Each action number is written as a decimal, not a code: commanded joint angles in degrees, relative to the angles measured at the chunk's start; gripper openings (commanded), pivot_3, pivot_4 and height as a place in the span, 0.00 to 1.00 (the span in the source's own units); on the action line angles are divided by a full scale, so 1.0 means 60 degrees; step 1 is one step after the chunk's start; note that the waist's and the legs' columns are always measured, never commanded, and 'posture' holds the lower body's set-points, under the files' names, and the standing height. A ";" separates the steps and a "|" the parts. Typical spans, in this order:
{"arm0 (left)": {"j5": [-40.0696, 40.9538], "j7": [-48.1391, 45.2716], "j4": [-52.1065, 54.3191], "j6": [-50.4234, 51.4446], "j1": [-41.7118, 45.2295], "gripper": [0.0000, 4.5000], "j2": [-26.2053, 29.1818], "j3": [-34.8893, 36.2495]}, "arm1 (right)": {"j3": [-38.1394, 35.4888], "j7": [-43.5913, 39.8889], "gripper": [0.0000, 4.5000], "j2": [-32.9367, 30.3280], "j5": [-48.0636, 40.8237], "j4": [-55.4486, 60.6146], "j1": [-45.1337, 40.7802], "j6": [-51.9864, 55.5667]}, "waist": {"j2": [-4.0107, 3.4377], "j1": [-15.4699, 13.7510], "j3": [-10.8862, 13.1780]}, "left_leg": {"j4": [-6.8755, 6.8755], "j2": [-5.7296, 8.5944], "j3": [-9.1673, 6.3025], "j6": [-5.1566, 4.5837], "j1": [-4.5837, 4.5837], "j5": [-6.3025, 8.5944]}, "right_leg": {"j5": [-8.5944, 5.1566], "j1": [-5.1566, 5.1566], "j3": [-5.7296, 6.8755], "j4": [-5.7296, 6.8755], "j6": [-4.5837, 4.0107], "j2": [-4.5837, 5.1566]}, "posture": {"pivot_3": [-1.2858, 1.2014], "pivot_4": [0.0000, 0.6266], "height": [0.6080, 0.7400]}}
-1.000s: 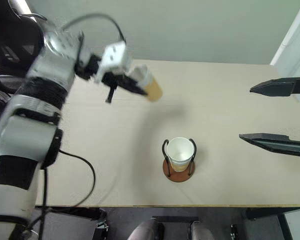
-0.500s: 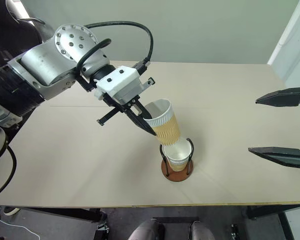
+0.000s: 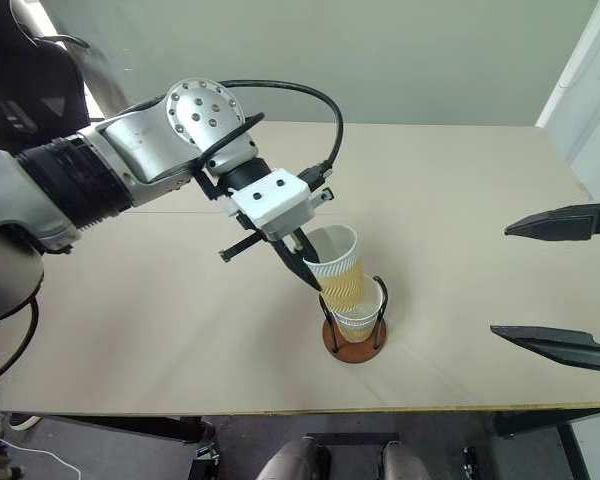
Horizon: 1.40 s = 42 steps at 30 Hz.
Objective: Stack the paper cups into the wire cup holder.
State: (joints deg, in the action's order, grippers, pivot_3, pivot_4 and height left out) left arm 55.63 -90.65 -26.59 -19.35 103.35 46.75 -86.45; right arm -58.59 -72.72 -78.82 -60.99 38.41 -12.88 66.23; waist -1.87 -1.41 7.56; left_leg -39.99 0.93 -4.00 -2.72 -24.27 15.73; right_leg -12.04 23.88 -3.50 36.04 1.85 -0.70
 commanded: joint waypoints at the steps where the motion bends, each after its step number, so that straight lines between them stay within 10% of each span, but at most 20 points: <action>1: 0.0063 -0.0309 -0.0321 -0.0224 0.0102 0.01 -0.0182 0.0200 | -0.0488 0.0198 1.00 -0.0064 -0.0175 0.0044 -0.0067 0.0151 | 0.0001 0.0003 0.0002 | 0.0000 -0.0001 0.0000 0.0001 -0.0002 0.0000 | -0.0001 -0.0001 -0.0001 0.0002 -0.0001 0.0000 | 0.52 0.24 1.00; 28: -0.0063 -0.0309 -0.0331 -0.0428 -0.0286 0.01 -0.0649 0.0049 | -0.0782 0.0958 1.00 -0.0230 -0.0902 0.0242 -0.0124 0.0588 | -0.0008 -0.0045 0.0004 | -0.0001 0.0002 0.0007 0.0001 0.0001 0.0002 | -0.0012 -0.0005 0.0011 0.0001 0.0003 -0.0012 | 0.52 0.24 1.00; 42: -0.0185 -0.0309 -0.0838 -0.0264 -0.0638 0.97 -0.0960 0.0998 | -0.0487 0.0910 1.00 -0.0181 -0.0750 0.0133 -0.0061 0.0239 | -0.0008 -0.0045 0.0005 | -0.0004 0.0001 0.0008 0.0001 -0.0002 0.0002 | -0.0008 -0.0004 0.0010 0.0002 0.0009 -0.0010 | 0.52 0.24 1.00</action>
State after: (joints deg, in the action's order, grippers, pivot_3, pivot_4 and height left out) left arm 54.33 -90.67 -30.93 -21.32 98.97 40.96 -83.66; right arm -61.23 -67.46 -79.43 -65.99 39.65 -12.94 68.97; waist -1.92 -1.68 7.59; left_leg -39.99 0.94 -3.94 -2.72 -24.27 15.74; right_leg -12.09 23.86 -3.42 36.06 1.90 -0.76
